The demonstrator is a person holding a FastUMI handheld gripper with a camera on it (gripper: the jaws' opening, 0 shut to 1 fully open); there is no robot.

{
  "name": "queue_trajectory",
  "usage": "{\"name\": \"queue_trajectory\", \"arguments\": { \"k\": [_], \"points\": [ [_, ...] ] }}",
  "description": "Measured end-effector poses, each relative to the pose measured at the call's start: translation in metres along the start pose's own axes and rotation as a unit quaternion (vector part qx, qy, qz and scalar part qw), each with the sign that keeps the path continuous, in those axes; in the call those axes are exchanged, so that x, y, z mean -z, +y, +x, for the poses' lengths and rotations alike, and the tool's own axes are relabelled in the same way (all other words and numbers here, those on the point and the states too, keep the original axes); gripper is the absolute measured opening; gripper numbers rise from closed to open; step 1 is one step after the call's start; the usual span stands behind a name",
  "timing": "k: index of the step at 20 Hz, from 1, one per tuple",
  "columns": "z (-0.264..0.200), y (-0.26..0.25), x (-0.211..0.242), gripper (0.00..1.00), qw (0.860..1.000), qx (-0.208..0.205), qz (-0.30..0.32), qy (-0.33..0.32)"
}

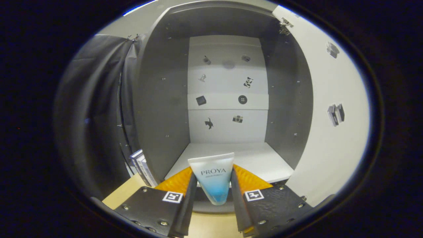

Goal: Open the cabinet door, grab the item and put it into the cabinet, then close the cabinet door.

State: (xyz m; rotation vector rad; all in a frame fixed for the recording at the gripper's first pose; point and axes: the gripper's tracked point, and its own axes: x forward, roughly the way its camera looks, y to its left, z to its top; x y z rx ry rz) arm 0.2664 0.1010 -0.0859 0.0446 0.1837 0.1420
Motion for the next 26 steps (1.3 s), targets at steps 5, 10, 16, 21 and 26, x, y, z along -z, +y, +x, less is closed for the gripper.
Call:
{"name": "queue_trajectory", "arguments": {
  "k": [5, 10, 16, 21, 26],
  "points": [
    [0.021, -0.008, -0.006, 0.53, 1.0, 0.011, 0.002, -0.002],
    [0.033, -0.013, -0.001, 0.53, 1.0, 0.019, -0.001, 0.006],
    [0.039, -0.018, 0.001, 0.54, 1.0, 0.03, -0.006, 0.008],
    [0.04, -0.021, 0.0, 0.56, 0.999, 0.042, 0.008, 0.003],
    [0.042, -0.019, -0.006, 0.71, 0.999, 0.039, 0.014, -0.01]
  ]
}}
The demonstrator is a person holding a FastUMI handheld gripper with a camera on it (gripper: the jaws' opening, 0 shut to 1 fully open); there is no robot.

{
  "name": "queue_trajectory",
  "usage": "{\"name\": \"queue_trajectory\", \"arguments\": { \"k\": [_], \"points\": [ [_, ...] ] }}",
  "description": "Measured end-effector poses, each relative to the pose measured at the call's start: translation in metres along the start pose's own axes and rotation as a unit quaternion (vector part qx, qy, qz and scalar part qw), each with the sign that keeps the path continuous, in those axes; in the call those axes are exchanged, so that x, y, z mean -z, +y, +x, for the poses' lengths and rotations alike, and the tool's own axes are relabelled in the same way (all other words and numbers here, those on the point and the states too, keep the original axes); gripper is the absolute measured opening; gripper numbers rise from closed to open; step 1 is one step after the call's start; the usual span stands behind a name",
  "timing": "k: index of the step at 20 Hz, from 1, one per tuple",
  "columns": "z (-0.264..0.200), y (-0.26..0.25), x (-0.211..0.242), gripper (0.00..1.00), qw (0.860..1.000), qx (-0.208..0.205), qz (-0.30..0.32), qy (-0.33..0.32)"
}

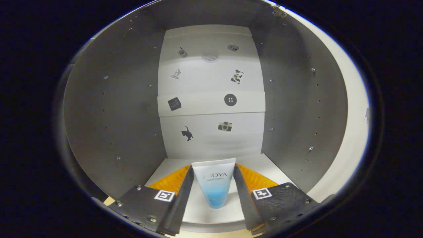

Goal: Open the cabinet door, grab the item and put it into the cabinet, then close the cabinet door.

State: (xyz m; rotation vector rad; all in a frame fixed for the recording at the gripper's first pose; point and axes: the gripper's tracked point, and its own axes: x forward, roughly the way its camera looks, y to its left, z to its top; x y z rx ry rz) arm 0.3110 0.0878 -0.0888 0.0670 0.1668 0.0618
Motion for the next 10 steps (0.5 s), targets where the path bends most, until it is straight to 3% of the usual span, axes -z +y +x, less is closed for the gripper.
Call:
{"name": "queue_trajectory", "arguments": {
  "k": [3, 10],
  "points": [
    [0.0, 0.002, -0.007, 0.97, 1.0, 0.0, 0.008, -0.016],
    [-0.024, -0.004, -0.015, 0.97, 0.999, 0.014, -0.005, -0.031]
  ]
}}
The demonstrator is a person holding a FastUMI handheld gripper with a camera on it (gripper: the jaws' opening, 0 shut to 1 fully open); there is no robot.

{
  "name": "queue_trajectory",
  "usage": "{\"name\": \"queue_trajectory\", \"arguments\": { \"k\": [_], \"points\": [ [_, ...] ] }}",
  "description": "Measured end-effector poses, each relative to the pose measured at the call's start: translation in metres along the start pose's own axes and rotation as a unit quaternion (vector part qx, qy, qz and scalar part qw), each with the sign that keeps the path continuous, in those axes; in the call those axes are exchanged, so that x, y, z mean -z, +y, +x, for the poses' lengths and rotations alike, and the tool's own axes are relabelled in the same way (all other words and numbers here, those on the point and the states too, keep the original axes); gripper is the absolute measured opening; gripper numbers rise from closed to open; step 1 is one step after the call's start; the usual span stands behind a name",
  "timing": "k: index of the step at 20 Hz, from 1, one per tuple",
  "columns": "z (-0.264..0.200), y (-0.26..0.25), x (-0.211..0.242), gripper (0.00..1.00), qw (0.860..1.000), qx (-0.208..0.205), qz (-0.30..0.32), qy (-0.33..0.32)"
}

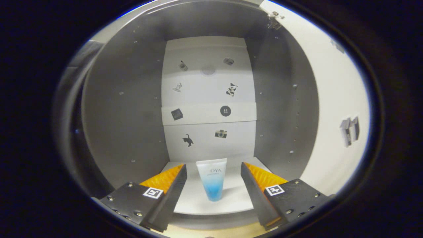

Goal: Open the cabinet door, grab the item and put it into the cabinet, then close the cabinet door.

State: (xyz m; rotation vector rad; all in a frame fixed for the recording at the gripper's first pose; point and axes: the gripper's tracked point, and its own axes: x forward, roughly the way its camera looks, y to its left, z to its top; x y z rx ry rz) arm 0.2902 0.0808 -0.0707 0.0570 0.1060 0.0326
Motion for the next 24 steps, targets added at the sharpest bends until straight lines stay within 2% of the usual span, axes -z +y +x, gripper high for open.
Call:
{"name": "queue_trajectory", "arguments": {
  "k": [7, 12, 16, 19, 24],
  "points": [
    [-0.055, -0.001, -0.007, 0.98, 1.0, 0.009, 0.003, -0.008],
    [-0.095, -0.023, -0.005, 0.98, 0.999, 0.051, -0.008, -0.002],
    [-0.118, -0.04, -0.005, 0.97, 0.996, 0.087, 0.016, -0.007],
    [-0.139, -0.065, -0.004, 0.98, 0.991, 0.132, 0.017, -0.001],
    [-0.153, -0.095, -0.009, 0.98, 0.985, 0.167, 0.034, -0.014]
  ]
}}
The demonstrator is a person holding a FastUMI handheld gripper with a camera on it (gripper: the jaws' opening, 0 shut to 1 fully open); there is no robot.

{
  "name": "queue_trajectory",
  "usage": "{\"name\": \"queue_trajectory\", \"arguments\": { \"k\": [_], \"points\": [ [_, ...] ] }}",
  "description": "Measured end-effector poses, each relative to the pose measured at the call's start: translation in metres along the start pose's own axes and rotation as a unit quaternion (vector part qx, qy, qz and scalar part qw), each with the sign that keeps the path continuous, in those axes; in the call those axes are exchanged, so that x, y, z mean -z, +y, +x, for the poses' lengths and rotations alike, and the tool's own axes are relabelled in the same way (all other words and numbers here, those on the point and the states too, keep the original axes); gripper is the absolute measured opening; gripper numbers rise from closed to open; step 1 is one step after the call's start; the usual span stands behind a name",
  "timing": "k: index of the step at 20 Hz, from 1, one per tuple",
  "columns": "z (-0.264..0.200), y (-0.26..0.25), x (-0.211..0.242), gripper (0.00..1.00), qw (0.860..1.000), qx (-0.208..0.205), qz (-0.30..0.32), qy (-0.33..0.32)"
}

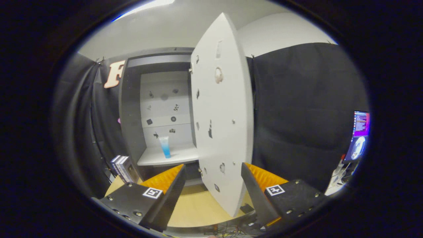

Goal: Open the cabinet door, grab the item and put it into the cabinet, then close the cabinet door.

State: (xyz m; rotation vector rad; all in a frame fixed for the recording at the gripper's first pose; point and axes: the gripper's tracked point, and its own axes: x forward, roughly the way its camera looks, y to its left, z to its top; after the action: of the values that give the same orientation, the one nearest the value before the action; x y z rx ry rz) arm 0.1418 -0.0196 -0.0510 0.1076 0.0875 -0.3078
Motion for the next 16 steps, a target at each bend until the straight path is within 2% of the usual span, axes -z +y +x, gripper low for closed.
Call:
{"name": "queue_trajectory", "arguments": {
  "k": [4, 7, 10, 16],
  "points": [
    [0.006, -0.033, -0.003, 0.98, 0.999, 0.037, -0.005, -0.003],
    [0.012, -0.046, -0.001, 0.98, 0.999, 0.045, 0.002, 0.005],
    [0.022, -0.045, 0.003, 0.98, 1.0, 0.027, 0.004, 0.015],
    [0.025, -0.034, 0.0, 0.97, 0.999, -0.042, -0.011, 0.011]
  ]
}}
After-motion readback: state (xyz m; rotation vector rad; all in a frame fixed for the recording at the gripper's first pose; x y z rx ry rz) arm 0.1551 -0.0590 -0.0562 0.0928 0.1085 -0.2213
